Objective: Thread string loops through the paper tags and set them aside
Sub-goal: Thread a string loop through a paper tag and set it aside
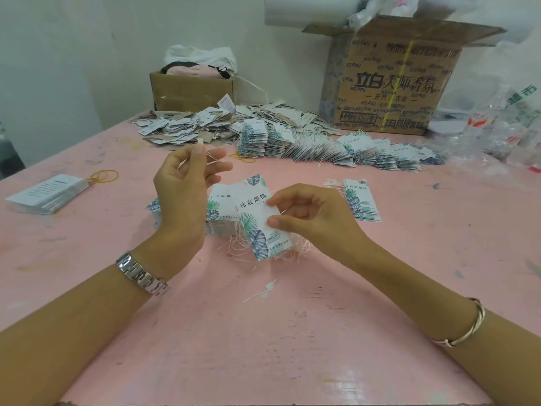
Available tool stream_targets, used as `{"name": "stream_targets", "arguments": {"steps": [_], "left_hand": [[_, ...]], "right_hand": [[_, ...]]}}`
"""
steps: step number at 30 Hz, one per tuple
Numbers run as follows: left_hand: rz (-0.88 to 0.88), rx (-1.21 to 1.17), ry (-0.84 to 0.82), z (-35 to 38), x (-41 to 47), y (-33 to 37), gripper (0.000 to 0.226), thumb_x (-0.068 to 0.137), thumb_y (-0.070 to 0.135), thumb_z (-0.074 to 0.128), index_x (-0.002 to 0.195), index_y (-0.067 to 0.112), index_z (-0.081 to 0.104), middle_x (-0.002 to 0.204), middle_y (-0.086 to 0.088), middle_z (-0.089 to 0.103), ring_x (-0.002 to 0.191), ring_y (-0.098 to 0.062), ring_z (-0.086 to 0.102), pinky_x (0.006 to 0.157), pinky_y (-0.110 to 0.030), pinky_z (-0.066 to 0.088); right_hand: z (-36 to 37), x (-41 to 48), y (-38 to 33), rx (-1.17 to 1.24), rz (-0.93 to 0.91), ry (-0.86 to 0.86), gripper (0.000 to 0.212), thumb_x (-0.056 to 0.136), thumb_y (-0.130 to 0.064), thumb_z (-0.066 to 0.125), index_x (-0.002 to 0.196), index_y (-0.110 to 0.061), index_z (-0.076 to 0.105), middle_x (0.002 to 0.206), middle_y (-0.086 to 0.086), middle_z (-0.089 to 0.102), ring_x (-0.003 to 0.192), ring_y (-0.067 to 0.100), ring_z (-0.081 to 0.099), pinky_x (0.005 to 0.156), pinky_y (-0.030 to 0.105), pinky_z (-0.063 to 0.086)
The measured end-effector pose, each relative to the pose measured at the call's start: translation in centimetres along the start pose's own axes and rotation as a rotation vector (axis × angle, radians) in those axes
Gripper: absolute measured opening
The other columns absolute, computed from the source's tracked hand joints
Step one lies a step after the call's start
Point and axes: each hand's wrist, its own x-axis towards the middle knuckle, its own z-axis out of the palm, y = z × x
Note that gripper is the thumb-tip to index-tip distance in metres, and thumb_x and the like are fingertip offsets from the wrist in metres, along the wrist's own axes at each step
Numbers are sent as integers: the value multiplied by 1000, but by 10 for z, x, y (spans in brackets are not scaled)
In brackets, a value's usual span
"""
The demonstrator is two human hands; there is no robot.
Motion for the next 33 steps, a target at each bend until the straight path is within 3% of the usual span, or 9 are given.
{"name": "stream_targets", "arguments": {"steps": [8, 12, 16, 17, 19, 22, 25, 30, 33], "left_hand": [[-16, 15, 20, -1, 3, 0, 20, 102, 22, 51, 108, 4, 59, 92, 0, 74, 74, -10, 70, 65, -17, 50], [-29, 178, -46, -3, 4, -7, 20, 101, 22, 54, 109, 6, 63, 94, 5, 76, 77, -8, 72, 61, -14, 49], [-28, 316, -100, -6, 3, -15, 20, 96, 25, 62, 114, 15, 60, 98, 11, 74, 84, -1, 69, 68, -11, 48], [-20, 340, -102, -7, 2, -16, 21, 94, 27, 65, 113, 19, 59, 102, 9, 73, 90, -3, 68, 76, -14, 49], [27, 381, -108, -8, 2, -17, 22, 93, 28, 67, 111, 24, 56, 109, 4, 70, 100, -9, 66, 90, -23, 49], [109, 419, -129, -7, -1, -16, 24, 93, 28, 67, 114, 22, 55, 105, 12, 66, 90, 5, 61, 82, -13, 47], [150, 456, -150, -7, -4, -17, 22, 94, 28, 65, 112, 23, 54, 107, 11, 67, 82, 12, 57, 76, -8, 44], [148, 463, -161, -7, -4, -19, 21, 94, 28, 64, 112, 23, 54, 111, 8, 67, 87, 4, 58, 78, -14, 46], [149, 464, -163, -7, -4, -20, 21, 94, 27, 65, 112, 24, 54, 109, 11, 67, 85, 7, 58, 77, -12, 45]], "right_hand": [[-19, 9, -2, 29, 10, 82, 13, 77, -8, 79, 88, -13, 75, 84, 1, 76, 76, 14, 70, 71, 22, 56], [-38, 15, -5, 34, 50, 113, 17, 75, -14, 77, 92, -10, 76, 85, 2, 77, 77, 12, 69, 72, 21, 54], [-69, 22, 6, 8, 88, 291, 22, 87, -10, 70, 108, -2, 72, 81, 2, 76, 54, 18, 62, 55, 27, 51], [-79, 25, 13, -18, 117, 336, 21, 89, -14, 69, 107, -5, 74, 88, 8, 76, 60, 28, 61, 59, 34, 52], [-100, 30, 28, -63, 152, 427, 18, 90, -16, 69, 107, -12, 74, 103, 13, 74, 77, 16, 66, 73, 27, 53], [-127, 33, 48, -101, 184, 522, 26, 92, -7, 65, 117, -4, 67, 115, 8, 69, 90, 3, 64, 80, 11, 50], [-149, 32, 64, -155, 246, 579, 28, 93, -4, 63, 121, 0, 65, 117, 6, 67, 93, 9, 63, 78, 12, 52], [-160, 27, 76, -185, 338, 603, 24, 91, -1, 64, 115, 2, 68, 107, 11, 69, 78, 9, 64, 68, 11, 52], [-160, 25, 80, -206, 381, 582, 24, 91, 3, 62, 114, 4, 67, 110, 17, 68, 86, 20, 65, 83, 26, 56]]}}
